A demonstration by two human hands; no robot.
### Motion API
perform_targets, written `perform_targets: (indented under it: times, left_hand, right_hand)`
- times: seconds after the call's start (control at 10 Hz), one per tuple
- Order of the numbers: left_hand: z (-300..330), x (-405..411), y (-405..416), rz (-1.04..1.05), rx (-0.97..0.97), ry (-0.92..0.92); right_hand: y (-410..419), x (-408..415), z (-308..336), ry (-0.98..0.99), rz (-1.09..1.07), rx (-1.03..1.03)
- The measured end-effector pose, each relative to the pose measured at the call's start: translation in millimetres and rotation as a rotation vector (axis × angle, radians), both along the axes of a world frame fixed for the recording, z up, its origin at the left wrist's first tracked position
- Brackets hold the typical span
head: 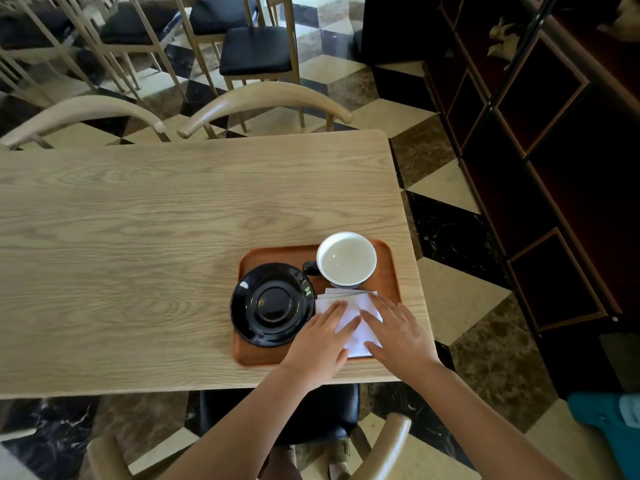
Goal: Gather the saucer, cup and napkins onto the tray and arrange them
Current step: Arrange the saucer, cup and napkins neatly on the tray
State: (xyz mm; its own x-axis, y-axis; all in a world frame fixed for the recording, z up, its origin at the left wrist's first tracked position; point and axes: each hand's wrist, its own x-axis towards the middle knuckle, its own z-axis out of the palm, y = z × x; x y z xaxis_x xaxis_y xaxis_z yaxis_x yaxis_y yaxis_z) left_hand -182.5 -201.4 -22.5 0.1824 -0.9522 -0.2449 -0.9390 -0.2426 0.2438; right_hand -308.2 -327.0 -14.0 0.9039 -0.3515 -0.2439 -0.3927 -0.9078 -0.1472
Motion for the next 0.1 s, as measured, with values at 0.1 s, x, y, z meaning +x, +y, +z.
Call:
perform_targets:
  times: [0.1]
  left_hand:
    - [23.0, 3.8, -1.7, 0.078, -0.022, 0.048]
  right_hand:
    - [-0.4, 10.5, 23.3, -0.089, -0.065, 0.006]
